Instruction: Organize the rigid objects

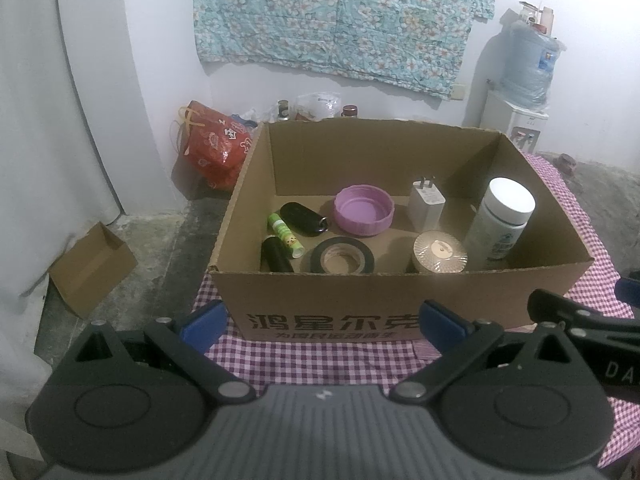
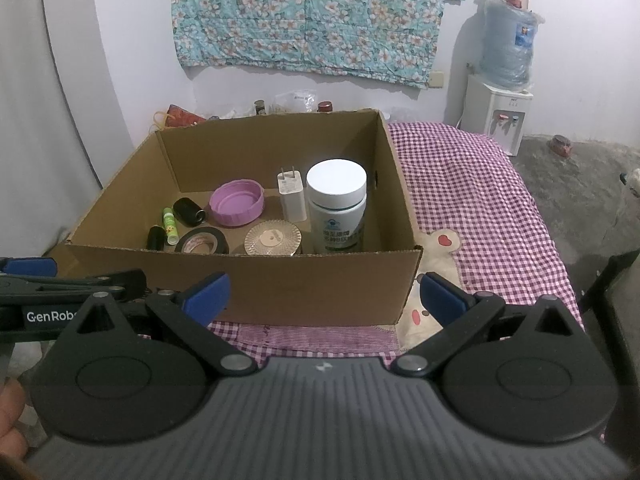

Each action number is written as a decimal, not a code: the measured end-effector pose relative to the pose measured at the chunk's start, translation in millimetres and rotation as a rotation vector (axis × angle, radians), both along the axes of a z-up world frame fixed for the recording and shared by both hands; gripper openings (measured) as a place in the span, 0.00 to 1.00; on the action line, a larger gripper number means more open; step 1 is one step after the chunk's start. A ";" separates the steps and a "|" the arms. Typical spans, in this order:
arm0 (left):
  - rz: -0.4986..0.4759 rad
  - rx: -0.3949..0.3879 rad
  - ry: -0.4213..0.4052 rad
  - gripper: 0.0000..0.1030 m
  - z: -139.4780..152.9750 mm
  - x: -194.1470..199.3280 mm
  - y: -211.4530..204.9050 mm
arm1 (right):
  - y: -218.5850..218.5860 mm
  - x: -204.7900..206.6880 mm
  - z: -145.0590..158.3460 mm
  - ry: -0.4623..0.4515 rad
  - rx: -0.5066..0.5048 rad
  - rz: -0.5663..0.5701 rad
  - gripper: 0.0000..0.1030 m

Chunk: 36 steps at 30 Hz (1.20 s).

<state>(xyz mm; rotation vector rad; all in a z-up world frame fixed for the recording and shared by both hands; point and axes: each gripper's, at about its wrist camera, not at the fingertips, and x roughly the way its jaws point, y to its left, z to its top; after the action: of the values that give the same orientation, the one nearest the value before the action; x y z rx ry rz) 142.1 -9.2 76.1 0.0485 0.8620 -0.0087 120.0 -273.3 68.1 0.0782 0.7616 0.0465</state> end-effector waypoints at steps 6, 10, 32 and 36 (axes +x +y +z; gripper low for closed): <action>0.001 0.001 -0.002 1.00 0.0 -0.1 0.2 | 0.3 -0.1 0.1 -0.001 -0.001 0.000 0.99; 0.001 0.001 -0.003 1.00 -0.1 0.1 0.6 | 0.8 -0.1 0.3 -0.001 -0.001 0.001 0.99; 0.008 0.004 -0.003 1.00 0.7 -0.3 -0.4 | 1.4 0.2 0.2 0.000 -0.002 0.001 0.99; 0.008 0.005 -0.004 1.00 0.6 -0.3 -0.5 | 1.3 0.2 0.3 0.000 -0.002 0.001 0.99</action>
<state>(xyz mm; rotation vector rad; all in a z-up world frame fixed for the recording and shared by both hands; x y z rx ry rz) 141.7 -9.7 76.7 0.0503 0.8586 0.0010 120.2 -272.0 68.5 0.0760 0.7615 0.0465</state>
